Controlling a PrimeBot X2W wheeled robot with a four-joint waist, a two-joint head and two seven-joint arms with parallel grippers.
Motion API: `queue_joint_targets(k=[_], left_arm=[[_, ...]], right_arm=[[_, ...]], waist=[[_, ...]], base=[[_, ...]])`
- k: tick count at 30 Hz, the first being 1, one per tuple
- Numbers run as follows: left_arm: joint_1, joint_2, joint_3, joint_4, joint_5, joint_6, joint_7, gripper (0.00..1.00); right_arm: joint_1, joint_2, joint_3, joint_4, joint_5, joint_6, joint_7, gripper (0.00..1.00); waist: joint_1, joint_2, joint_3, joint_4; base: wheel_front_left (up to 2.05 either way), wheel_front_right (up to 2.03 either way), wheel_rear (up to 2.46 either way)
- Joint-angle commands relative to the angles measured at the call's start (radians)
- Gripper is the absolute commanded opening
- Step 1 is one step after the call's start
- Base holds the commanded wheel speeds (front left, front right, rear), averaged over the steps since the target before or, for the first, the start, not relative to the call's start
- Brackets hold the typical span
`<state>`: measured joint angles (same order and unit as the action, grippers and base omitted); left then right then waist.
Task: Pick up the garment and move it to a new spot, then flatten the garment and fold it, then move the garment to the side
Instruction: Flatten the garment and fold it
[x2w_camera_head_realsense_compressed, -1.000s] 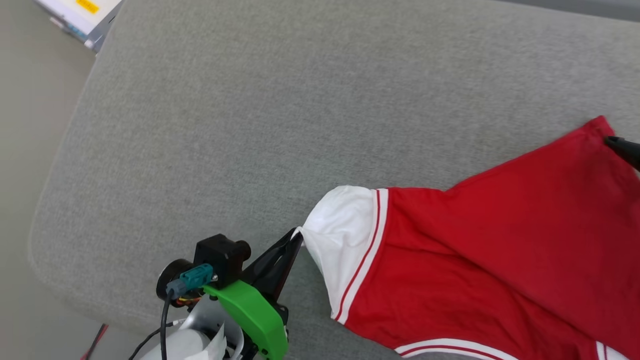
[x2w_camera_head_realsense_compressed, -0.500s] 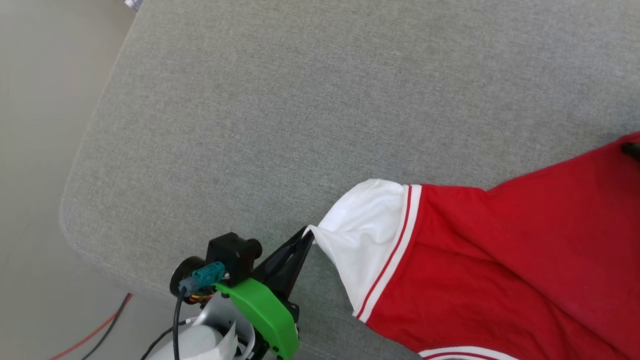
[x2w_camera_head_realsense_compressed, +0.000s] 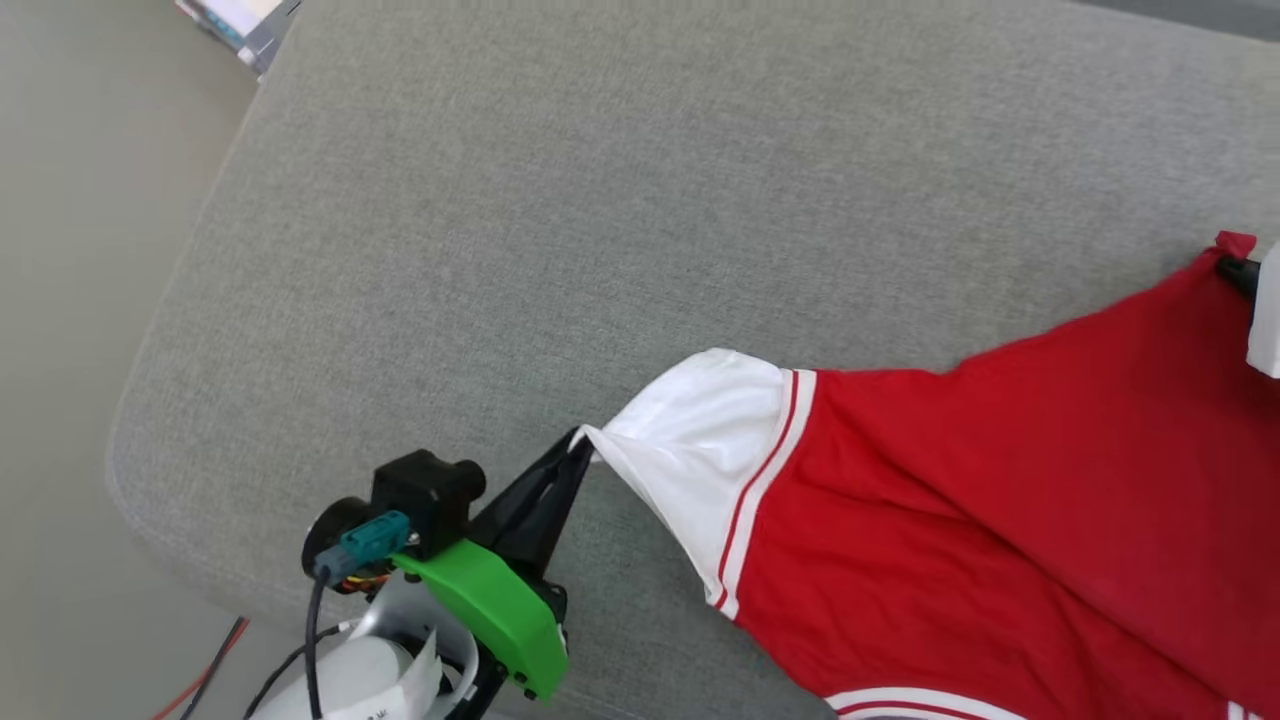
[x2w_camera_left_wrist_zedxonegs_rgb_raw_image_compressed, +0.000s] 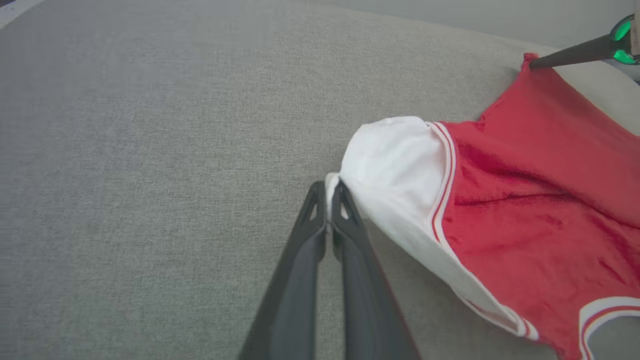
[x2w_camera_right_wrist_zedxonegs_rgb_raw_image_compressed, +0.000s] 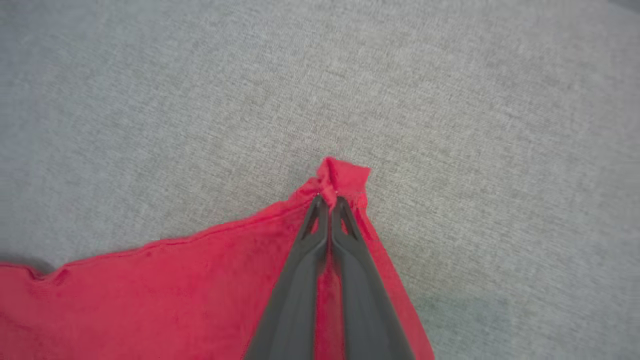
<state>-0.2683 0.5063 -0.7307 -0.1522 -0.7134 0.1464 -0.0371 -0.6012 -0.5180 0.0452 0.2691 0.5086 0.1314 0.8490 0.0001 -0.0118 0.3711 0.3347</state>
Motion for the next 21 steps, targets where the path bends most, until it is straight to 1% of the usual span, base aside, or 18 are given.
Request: queue_joint_targets(k=[1,4,8,11,17,21], left_arm=[[-0.011,0.012,0.012,-0.014,0.007,0.011,-0.007,0.00],[-0.016,0.034,0.029,-0.046,0.014,0.025,-0.004,0.00],[-0.023,0.058,0.063,-0.089,0.020,0.052,-0.010,0.00],[-0.019,0.071,0.091,-0.125,0.019,0.074,-0.022,0.00],[-0.031,0.105,0.144,-0.218,0.048,0.126,-0.033,0.00],[-0.049,0.133,0.198,-0.279,0.055,0.160,-0.037,0.00]], right_arm=[[0.000,-0.004,0.006,0.005,0.011,-0.001,-0.036,0.00],[-0.005,-0.009,0.010,0.006,0.037,-0.001,-0.111,0.00],[-0.004,-0.031,0.016,-0.014,0.043,-0.001,-0.212,0.00],[0.011,-0.044,0.017,-0.032,0.062,-0.001,-0.263,0.00],[0.058,-0.065,0.013,-0.137,0.093,-0.001,-0.331,0.00],[0.083,-0.053,0.001,-0.235,0.097,-0.001,-0.359,0.00]], waist=[[-0.0001,0.0118,-0.056,-0.048],[-0.0001,0.0118,-0.097,-0.079],[-0.0001,0.0118,-0.143,-0.119],[-0.0001,0.0118,-0.176,-0.145],[-0.0001,0.0118,-0.238,-0.198],[-0.0001,0.0118,-0.283,-0.238]], base=[[0.00,0.00,0.00],[0.00,0.00,0.00],[0.00,0.00,0.00],[0.00,0.00,0.00],[0.00,0.00,0.00],[0.00,0.00,0.00]])
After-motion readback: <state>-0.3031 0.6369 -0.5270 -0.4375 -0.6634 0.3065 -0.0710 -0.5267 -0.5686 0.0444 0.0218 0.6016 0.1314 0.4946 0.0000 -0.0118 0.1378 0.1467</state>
